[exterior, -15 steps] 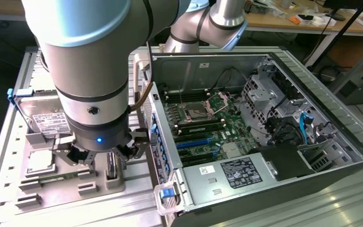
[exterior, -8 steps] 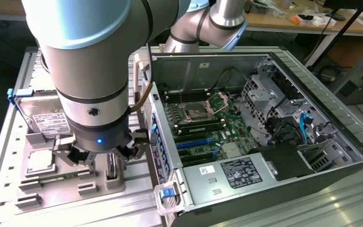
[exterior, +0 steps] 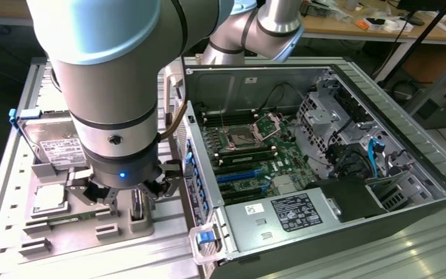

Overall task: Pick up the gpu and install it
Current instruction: 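Pick up the gpu and move the gpu toward the slot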

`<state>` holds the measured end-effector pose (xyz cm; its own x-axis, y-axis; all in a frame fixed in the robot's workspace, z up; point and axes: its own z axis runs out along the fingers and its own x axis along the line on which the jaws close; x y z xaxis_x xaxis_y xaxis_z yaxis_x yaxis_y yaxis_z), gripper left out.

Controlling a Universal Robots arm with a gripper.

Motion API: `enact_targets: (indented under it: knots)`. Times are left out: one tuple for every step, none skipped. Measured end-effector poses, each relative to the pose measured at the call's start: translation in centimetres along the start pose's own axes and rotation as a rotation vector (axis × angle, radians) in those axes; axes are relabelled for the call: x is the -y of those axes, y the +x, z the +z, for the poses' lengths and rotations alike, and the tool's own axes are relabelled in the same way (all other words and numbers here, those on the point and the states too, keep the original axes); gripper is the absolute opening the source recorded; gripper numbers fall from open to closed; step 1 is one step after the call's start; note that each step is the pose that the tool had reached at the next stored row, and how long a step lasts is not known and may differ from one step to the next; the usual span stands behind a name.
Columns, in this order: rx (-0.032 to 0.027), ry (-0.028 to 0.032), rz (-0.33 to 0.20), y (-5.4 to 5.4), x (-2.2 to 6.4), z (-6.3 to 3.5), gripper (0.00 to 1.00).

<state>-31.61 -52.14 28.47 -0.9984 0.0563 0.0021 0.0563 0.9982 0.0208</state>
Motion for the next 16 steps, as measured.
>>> enact_targets:
  knots:
    - [0.0000,0.0001,0.000,0.00,0.00,0.03,0.60]
    - [-0.0001,0.0001,0.000,0.01,0.00,0.06,0.60]
    - [-0.0001,0.0001,0.000,0.01,0.00,0.09,0.60]
    - [-0.0001,0.0001,0.000,0.01,0.00,0.12,0.60]
    - [-0.0001,0.0001,0.000,0.01,0.00,0.16,0.60]
    - [0.0000,0.0001,0.000,0.01,0.01,0.19,0.60]
    - [-0.0001,0.0001,0.000,0.02,0.01,0.22,0.60]
    - [-0.0001,0.0001,0.000,0.02,0.01,0.26,0.60]
    - [-0.0001,0.0001,0.000,0.03,0.01,0.29,0.60]
    - [-0.0001,0.0001,0.000,0.04,0.01,0.33,0.60]
    - [0.0000,0.0000,0.000,0.05,0.01,0.38,0.60]
    - [-0.0001,0.0001,0.000,0.05,0.01,0.40,0.60]
    - [-0.0001,0.0002,0.000,0.06,0.01,0.43,0.60]
    - [-0.0002,0.0002,0.000,0.07,0.01,0.46,0.60]
    - [-0.0001,0.0001,0.000,0.07,0.01,0.49,0.60]
    - [-0.0001,0.0001,0.000,0.07,0.02,0.53,0.60]
